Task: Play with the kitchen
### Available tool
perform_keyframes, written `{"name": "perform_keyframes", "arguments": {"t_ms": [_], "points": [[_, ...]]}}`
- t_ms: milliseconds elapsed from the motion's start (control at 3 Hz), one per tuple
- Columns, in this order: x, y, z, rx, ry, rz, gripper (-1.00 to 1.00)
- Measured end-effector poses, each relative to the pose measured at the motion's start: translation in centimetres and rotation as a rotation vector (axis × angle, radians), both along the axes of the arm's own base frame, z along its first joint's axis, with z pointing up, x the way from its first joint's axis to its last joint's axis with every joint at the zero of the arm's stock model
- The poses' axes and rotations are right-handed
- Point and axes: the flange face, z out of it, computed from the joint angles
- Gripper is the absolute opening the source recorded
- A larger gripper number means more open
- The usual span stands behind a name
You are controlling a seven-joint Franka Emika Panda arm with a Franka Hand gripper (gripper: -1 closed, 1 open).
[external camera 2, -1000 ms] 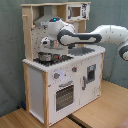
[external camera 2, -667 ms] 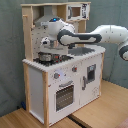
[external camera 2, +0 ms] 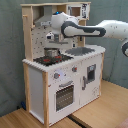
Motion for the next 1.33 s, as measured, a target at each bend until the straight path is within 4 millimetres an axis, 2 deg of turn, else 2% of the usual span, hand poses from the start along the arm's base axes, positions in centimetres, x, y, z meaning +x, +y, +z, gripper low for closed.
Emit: {"name": "perform_keyframes", "arguments": {"t_ms": [667,1333], "points": [[-2.4,-3.4,4.3,-0.034,0.052,-0.139,-1.00],[-3.8,-7.7,6.2,-0.118,0.100,-0.302,-1.00]]}}
